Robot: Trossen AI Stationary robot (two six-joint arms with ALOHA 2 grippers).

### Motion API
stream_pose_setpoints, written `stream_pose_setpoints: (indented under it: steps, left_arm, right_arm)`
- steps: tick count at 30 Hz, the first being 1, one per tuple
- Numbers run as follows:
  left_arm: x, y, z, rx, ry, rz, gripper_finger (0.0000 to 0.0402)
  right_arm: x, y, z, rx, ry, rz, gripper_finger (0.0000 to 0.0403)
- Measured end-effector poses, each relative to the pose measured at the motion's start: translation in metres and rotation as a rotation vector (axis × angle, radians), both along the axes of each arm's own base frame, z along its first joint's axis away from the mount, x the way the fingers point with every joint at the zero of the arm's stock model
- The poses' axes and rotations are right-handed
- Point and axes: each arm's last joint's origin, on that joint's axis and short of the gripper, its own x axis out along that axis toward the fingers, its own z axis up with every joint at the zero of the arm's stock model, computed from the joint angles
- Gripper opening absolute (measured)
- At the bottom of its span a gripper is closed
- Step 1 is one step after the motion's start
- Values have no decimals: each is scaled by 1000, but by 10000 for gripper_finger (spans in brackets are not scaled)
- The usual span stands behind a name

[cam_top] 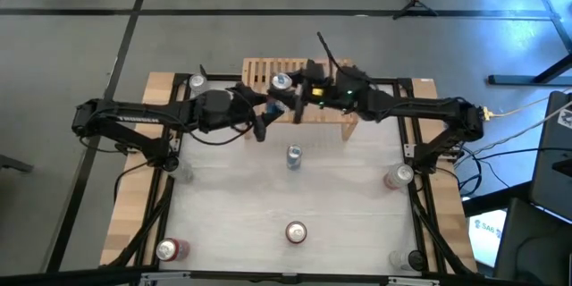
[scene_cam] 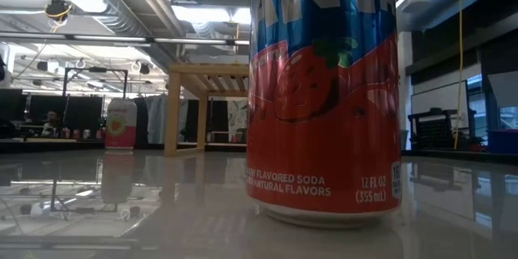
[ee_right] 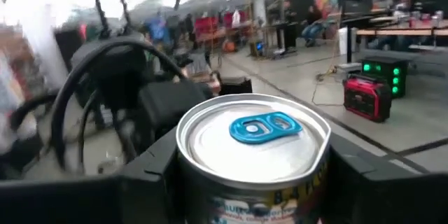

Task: Place canned beverage on shelf
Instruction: Put the top blue soda can on the shelf

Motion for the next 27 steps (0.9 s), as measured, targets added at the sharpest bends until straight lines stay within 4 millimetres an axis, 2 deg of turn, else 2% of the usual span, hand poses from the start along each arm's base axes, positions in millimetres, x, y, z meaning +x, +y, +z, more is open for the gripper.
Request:
stream_pose_setpoints:
  steps: [5,12,15,18,27]
  left_arm:
    - [-14,-8,14,-2,-50,-85,283]
    - [-34,-19,25,-23,-58,-263,280]
    - [-36,-22,26,-40,-61,-358,280]
    - [-36,-23,26,-69,-68,-417,280]
    - [-35,-22,25,-168,-88,-354,280]
  right_arm:
    - [-54,-13,28,-22,81,-4,203]
    - [-127,-26,39,-39,244,72,203]
    - [-146,-31,29,-41,261,79,203]
    - [-157,-38,11,-54,283,63,203]
    - [-176,-68,-36,-80,247,135,203]
